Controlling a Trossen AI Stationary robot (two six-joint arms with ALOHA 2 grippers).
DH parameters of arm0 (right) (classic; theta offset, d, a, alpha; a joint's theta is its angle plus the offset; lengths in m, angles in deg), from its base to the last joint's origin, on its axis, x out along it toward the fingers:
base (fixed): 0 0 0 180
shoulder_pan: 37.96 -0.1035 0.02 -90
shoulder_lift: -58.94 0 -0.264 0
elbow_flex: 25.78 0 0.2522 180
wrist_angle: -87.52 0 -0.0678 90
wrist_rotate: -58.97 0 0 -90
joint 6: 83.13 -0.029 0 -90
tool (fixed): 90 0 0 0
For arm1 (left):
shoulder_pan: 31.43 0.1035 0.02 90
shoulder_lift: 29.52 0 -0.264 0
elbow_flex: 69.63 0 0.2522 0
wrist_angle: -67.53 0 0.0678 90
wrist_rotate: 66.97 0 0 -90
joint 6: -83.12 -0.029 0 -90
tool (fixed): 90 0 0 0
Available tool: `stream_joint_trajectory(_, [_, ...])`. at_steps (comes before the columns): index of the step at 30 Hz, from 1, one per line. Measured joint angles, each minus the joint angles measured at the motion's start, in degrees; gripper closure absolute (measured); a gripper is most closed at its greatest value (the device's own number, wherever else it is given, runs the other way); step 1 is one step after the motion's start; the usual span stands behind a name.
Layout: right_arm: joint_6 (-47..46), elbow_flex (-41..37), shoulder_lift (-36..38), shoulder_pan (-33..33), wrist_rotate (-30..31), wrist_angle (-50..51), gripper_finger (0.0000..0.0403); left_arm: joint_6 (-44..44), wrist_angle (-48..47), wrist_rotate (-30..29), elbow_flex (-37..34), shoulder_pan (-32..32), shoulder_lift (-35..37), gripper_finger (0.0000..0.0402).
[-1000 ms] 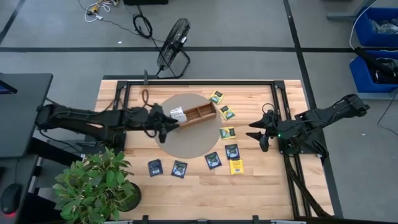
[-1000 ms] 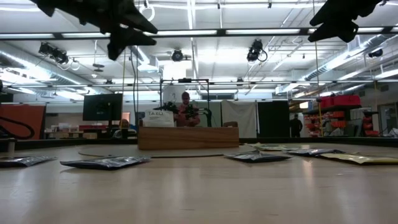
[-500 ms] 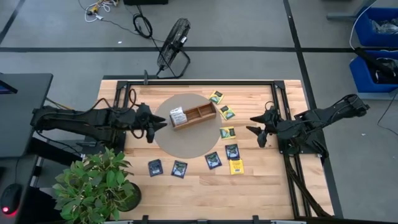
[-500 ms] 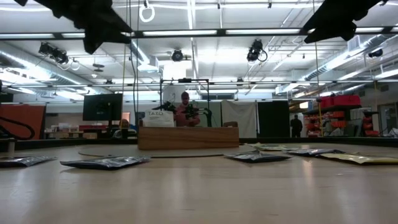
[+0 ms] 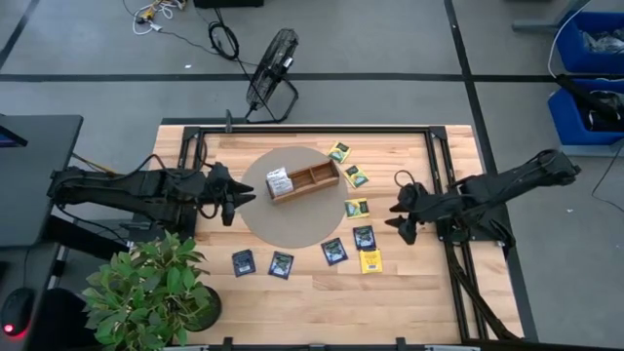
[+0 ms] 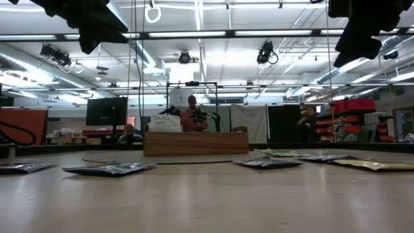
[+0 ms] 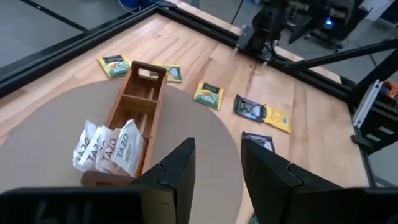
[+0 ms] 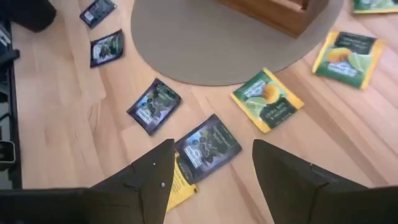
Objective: Pick & Place Tea
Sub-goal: Put the purple tea bag into the right section of the wooden organizer
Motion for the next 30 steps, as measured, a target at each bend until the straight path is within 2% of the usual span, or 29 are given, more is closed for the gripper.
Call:
stream_joint_trajectory(5, [2.67,0.0,-4.42,1.54,-0.33,-1.77,0.0179,0.06,0.19,-0.09,0.01,-0.02,0.22,0.0269])
stream_joint_trajectory(14, [10.25,0.02,-13.71,7.21,-2.89,-4.59,0.0179,1.02,1.89,-6.17,0.04,-0.56,3.92,0.0272])
stream_joint_trajectory(21, [16.83,0.0,-20.44,12.22,-12.4,-7.48,0.0179,1.41,1.45,-6.29,0.04,-0.63,4.07,0.0275])
stream_joint_trajectory(25, [21.29,-0.91,-23.68,14.06,-15.17,-11.21,0.0179,1.43,1.39,-6.27,0.04,-0.63,4.03,0.0275])
stream_joint_trajectory(30, [23.97,-1.38,-28.39,14.43,-15.23,-13.95,0.0179,1.51,1.39,-5.7,0.04,-0.63,4.01,0.0275])
